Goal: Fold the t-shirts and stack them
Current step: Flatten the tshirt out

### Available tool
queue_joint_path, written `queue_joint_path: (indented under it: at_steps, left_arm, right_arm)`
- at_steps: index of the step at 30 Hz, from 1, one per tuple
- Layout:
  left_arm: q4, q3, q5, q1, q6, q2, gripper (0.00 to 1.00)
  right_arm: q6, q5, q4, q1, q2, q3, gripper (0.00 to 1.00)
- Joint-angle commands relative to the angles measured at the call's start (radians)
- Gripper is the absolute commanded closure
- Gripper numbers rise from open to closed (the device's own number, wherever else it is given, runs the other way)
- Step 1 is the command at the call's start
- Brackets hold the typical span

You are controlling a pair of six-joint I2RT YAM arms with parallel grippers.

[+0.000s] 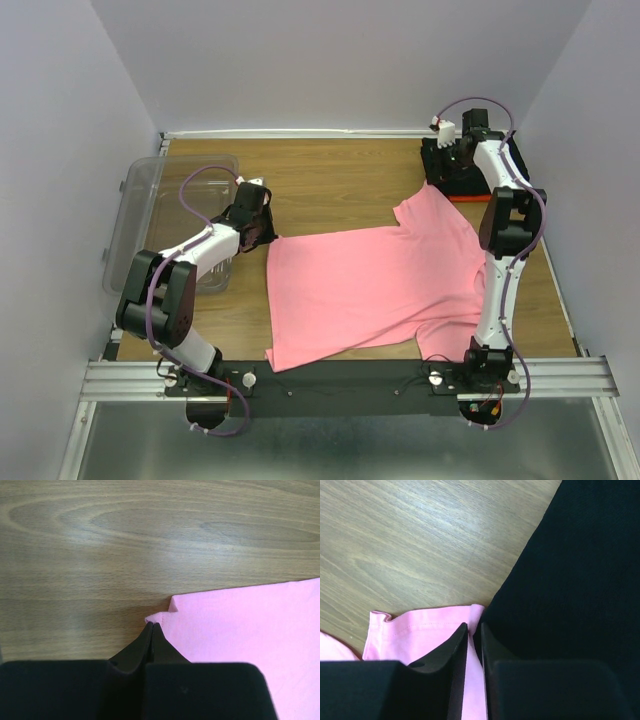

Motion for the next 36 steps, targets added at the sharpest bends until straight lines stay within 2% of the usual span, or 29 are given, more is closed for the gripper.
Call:
queue_joint_path:
  at_steps: [1, 9, 16, 30, 36]
  left_arm:
    - [0.011, -0.013, 0.016, -0.001, 0.014, -0.011, 1.0]
    - [0.011, -0.011, 0.016, -0.001, 0.014, -0.008, 1.0]
    - [0.005, -0.008, 0.016, -0.001, 0.014, -0.019, 1.0]
    - [-0.004, 0.003, 0.016, -0.001, 0.018, -0.028, 1.0]
    - [-0.007, 0.009, 0.014, -0.001, 0.018, -0.049, 1.0]
  right_arm:
    - [0.012, 0.017, -0.001, 0.001, 0.022, 0.002, 0.77]
    - [0.01, 0.007, 0.0, 0.001, 0.016, -0.007, 0.85]
    - [0.017, -0.017, 0.0, 0.001, -0.002, -0.009, 0.99]
    - [0.027, -0.108, 0.0, 0.001, -0.1, -0.012, 1.0]
    - [0.032, -0.161, 0.006, 0.001, -0.171, -0.065, 1.0]
